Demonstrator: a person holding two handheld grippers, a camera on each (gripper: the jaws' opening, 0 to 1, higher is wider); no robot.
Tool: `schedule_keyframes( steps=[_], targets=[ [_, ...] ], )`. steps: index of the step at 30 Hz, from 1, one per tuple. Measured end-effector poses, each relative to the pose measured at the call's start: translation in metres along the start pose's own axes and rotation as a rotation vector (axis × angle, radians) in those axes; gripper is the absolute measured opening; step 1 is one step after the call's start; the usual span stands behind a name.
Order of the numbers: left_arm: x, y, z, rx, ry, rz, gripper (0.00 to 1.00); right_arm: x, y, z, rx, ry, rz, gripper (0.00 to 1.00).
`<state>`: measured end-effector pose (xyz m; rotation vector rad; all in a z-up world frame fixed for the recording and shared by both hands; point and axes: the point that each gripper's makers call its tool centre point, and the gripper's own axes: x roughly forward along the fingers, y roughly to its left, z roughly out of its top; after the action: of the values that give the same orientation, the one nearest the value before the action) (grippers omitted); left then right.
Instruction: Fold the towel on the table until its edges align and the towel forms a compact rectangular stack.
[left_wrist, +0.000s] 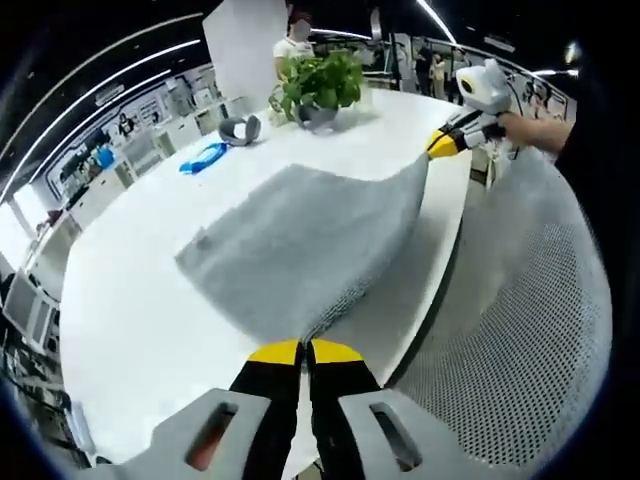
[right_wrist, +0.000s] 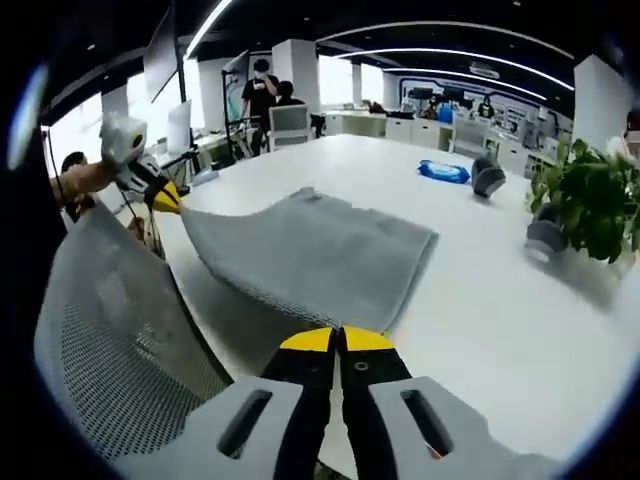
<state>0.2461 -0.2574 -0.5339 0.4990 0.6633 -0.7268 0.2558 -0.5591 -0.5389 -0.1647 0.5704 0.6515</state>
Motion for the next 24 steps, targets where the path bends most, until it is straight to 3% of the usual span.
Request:
schedule_keyframes(
  steps=[4,7,14,24],
  targets=[
    [-0.012,0.008,0.016,-0.022,-0.068,0.05,0.02,-0.008,-0.007,0.019,0.031,-0.061,-0.025,0.0],
    [-0.022,0.014,0.032,-0.043,-0.15,0.096,0.02,-0.014,-0.009,0.029,0.018,-0.079,-0.044,0.0],
    [-0.037,0.017,0.042,-0.09,-0.206,0.159,0.02,-0.026,-0.004,0.041,0.062,-0.111,-0.083,0.0],
    [-0.058,0.019,0.05,-0.135,-0.277,0.176,0.02,-0.049,0.009,0.054,0.051,-0.143,-0.119,0.0]
  ],
)
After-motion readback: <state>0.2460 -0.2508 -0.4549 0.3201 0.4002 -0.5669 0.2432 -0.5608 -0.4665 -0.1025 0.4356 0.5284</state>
